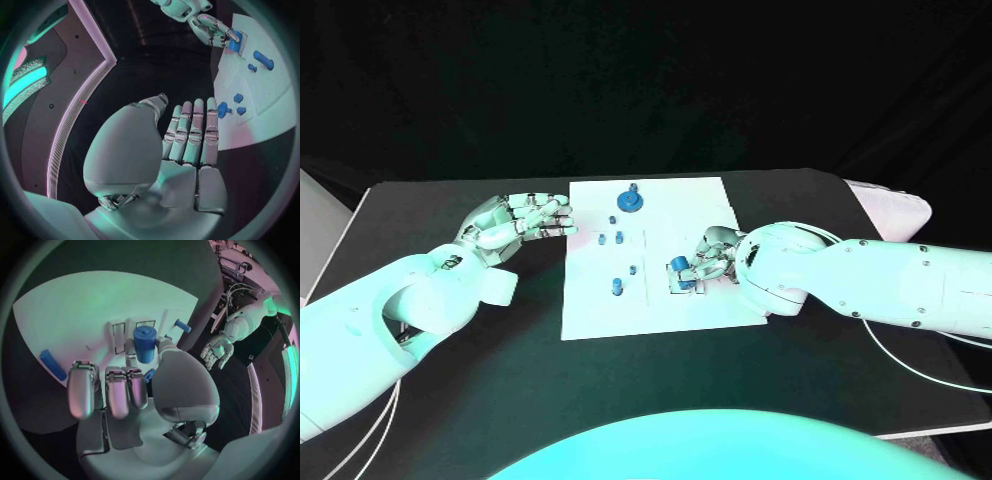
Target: Assemble the parts on the task board
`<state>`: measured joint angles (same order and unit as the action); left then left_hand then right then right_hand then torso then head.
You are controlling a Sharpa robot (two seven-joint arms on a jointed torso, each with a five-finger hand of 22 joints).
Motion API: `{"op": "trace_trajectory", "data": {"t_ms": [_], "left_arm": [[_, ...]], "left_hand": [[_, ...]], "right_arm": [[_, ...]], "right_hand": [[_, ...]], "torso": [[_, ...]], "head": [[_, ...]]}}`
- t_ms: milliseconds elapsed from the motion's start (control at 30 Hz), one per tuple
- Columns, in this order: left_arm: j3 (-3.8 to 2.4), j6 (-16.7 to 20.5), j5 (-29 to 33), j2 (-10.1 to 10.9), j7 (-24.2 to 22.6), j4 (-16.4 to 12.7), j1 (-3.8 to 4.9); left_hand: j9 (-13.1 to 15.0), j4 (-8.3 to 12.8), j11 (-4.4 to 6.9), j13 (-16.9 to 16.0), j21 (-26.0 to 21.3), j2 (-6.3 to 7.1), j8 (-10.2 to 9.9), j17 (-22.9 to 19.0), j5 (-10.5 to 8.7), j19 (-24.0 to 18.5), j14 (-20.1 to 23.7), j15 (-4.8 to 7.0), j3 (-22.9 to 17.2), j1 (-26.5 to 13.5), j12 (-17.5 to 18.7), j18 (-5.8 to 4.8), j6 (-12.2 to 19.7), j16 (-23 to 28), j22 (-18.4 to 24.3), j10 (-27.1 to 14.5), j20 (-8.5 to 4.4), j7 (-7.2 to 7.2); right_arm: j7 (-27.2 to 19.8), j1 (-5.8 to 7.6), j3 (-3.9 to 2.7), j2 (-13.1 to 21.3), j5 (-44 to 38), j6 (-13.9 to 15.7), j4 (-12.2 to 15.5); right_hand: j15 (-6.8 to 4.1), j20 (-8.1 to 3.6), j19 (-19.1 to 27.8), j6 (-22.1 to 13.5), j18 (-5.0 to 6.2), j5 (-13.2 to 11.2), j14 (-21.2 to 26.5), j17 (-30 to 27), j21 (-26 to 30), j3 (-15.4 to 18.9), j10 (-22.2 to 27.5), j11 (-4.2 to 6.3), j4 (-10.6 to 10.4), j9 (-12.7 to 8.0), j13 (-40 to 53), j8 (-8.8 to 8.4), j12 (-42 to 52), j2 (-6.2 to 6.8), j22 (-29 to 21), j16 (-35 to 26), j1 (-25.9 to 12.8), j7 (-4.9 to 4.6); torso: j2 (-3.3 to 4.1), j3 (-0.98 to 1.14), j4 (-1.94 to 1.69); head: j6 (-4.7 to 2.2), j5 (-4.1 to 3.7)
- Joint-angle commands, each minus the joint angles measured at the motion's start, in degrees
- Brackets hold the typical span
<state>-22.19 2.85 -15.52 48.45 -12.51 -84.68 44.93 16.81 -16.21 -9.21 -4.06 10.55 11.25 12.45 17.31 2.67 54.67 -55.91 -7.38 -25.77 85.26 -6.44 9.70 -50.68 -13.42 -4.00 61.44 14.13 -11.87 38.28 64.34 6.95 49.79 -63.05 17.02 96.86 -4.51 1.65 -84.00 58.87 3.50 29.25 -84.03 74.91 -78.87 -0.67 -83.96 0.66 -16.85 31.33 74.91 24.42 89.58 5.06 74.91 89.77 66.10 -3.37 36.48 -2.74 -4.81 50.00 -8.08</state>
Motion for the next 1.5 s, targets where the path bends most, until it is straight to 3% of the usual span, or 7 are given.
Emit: {"op": "trace_trajectory", "data": {"t_ms": [33,167,500,700,967,1167,1500], "left_arm": [[-0.03,-0.82,-0.11,-0.07,-0.24,-0.13,-0.01],[-0.03,-0.85,-0.11,-0.07,-0.20,-0.12,-0.01],[-0.03,-1.22,-0.19,-0.10,0.06,-0.07,-0.01],[-0.03,-1.33,-0.39,-0.11,0.16,-0.05,-0.01],[-0.03,-1.35,-0.46,-0.09,0.17,-0.01,-0.01],[-0.03,-1.37,-0.47,-0.04,0.21,-0.02,-0.01],[-0.03,-1.42,-0.47,0.04,0.28,-0.04,-0.02]], "left_hand": [[-0.05,-0.17,-0.17,0.10,-0.18,-0.20,0.03,0.05,0.20,0.35,-0.34,-0.07,0.03,-0.25,0.15,0.83,-0.15,0.38,0.09,0.00,-0.04,-0.34],[-0.05,-0.17,-0.17,0.10,-0.18,-0.20,0.03,0.05,0.20,0.35,-0.34,-0.07,0.03,-0.25,0.15,0.83,-0.15,0.38,0.09,0.00,-0.04,-0.34],[-0.11,-0.17,-0.22,0.11,-0.24,-0.23,-0.04,0.17,0.20,0.49,-0.56,-0.05,0.10,-0.31,0.25,0.86,-0.08,0.38,0.07,-0.07,-0.06,-0.41],[-0.18,-0.14,-0.21,0.11,-0.15,-0.27,-0.10,0.53,0.19,1.00,-1.35,0.11,0.20,-0.31,0.35,0.90,-0.04,0.05,-0.02,-0.12,-0.19,-0.43],[-0.19,-0.15,-0.21,0.11,-0.17,-0.26,-0.10,0.55,0.19,1.02,-1.35,0.10,0.23,-0.33,0.36,0.88,-0.04,0.07,-0.01,-0.12,-0.19,-0.43],[-0.20,-0.15,-0.21,0.11,-0.19,-0.26,-0.11,0.56,0.19,1.01,-1.32,0.09,0.24,-0.33,0.37,0.88,-0.04,0.09,-0.01,-0.12,-0.19,-0.42],[-0.20,-0.15,-0.21,0.11,-0.19,-0.26,-0.11,0.56,0.19,1.01,-1.32,0.09,0.24,-0.33,0.37,0.88,-0.04,0.09,-0.01,-0.12,-0.19,-0.42]], "right_arm": [[0.23,-0.13,0.06,-0.26,-1.32,-1.30,-0.47],[0.22,-0.17,0.07,-0.60,-1.41,-1.58,-0.78],[-0.01,-0.22,0.09,-0.77,-2.08,-0.89,-0.86],[-0.02,-0.24,0.09,-0.70,-2.53,-0.29,-0.81],[-0.05,-0.25,0.09,-0.52,-2.87,-0.01,-0.50],[-0.20,-0.34,0.09,-0.27,-2.92,0.42,-0.04],[-0.28,-0.54,0.09,0.07,-2.81,0.41,0.82]], "right_hand": [[-0.26,-0.44,-3.68,0.15,-1.00,-0.40,-5.97,15.09,0.39,-0.07,-5.44,0.40,0.04,-0.13,14.31,-0.23,-0.44,0.21,7.02,0.23,-0.77,0.20],[-0.22,-0.40,-3.64,0.00,-0.98,-1.23,-5.97,15.09,0.50,0.27,-5.30,0.36,0.04,0.02,14.14,-0.13,-0.64,0.72,6.99,0.23,-1.36,0.16],[-0.23,-0.37,-3.68,-0.19,-1.02,-8.22,-5.97,15.09,0.36,2.76,-5.30,0.39,-0.03,0.94,14.14,0.77,-0.68,1.44,7.28,0.23,-3.17,0.22],[-0.25,-0.39,-3.70,-0.24,-1.03,-9.34,-5.97,15.09,0.30,3.49,-5.28,0.40,-0.06,1.11,14.12,0.94,-0.71,1.28,7.37,0.23,-3.64,0.24],[-0.25,-0.39,-3.71,-0.25,-1.04,-9.40,-5.97,15.09,0.26,3.54,-5.31,0.42,-0.04,1.16,14.16,0.99,-0.67,0.93,7.40,0.23,-3.72,0.25],[-0.29,-0.42,-3.78,-0.36,-1.10,-7.99,-5.97,15.09,0.02,3.28,-5.37,0.48,0.05,1.32,14.23,1.13,-0.59,-0.37,7.62,0.23,-3.16,0.32],[-0.33,-0.45,-3.83,-0.50,-1.13,-6.06,-5.97,15.09,-0.13,3.13,-5.41,0.52,0.08,1.43,14.29,1.19,-0.54,-0.92,7.78,0.23,-2.53,0.36]], "torso": [[0.00,0.03,0.00],[-0.01,0.01,-0.05],[0.03,0.04,0.05],[-0.01,0.02,0.02],[0.02,0.04,0.03],[0.06,0.02,0.06],[0.00,-0.02,-0.01]], "head": [[0.00,0.02],[0.00,0.06],[0.00,0.21],[0.00,0.22],[0.00,0.32],[0.00,0.43],[0.00,0.55]]}}
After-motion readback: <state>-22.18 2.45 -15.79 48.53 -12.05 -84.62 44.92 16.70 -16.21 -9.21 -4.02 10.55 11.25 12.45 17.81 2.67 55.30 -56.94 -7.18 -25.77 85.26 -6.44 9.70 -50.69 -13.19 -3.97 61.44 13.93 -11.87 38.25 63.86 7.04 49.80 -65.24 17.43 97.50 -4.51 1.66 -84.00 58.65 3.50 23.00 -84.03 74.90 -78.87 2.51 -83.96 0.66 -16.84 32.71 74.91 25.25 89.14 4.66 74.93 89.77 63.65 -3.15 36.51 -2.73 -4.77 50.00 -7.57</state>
